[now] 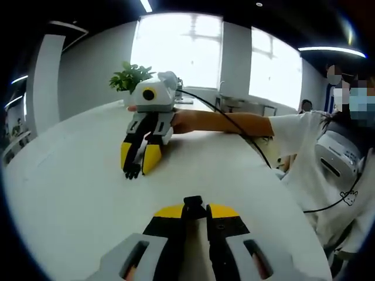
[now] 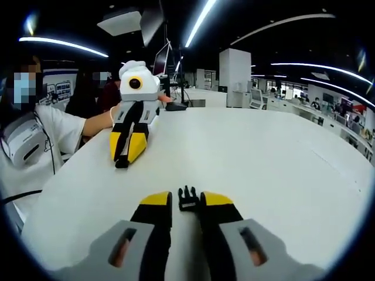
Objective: Snap the two parts of the plastic buckle together until the buckle closes and remains connected.
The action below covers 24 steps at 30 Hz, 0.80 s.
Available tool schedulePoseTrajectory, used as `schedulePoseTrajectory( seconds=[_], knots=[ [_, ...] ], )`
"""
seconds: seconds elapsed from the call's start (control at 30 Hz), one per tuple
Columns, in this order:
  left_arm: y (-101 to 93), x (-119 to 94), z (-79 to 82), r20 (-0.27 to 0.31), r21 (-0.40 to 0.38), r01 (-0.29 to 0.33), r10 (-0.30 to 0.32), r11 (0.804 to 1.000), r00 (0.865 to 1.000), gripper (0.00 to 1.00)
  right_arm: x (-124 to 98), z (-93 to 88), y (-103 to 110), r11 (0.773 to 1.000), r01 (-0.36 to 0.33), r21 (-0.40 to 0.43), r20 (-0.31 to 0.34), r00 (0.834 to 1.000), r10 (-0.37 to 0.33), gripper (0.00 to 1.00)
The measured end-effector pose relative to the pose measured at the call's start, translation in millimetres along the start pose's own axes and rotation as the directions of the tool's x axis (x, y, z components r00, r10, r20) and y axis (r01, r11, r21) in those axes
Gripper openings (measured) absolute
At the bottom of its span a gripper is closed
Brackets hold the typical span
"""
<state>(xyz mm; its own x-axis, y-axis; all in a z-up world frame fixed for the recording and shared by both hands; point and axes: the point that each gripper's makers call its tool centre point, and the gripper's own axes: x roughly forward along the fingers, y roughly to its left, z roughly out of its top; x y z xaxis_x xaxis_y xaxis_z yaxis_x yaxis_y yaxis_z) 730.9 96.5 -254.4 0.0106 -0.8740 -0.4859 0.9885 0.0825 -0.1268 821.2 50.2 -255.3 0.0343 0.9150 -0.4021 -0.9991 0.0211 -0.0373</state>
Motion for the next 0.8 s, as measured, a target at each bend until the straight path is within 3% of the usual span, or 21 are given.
schedulePoseTrajectory(
  seconds=[0.1,0.8],
  knots=[
    [0.8,0,-2.5,-0.006,-0.004,-0.005,0.005,1.0,1.0,0.12,1,0.9,3,1.0,-0.014,-0.004,0.001,1.0,0.014,0.13],
    [4.3,0,-6.3,-0.02,-0.007,-0.019,0.019,1.0,1.0,0.12,7,5.6,18,0.997,-0.071,-0.016,-0.017,0.997,0.07,0.13]
  ],
)
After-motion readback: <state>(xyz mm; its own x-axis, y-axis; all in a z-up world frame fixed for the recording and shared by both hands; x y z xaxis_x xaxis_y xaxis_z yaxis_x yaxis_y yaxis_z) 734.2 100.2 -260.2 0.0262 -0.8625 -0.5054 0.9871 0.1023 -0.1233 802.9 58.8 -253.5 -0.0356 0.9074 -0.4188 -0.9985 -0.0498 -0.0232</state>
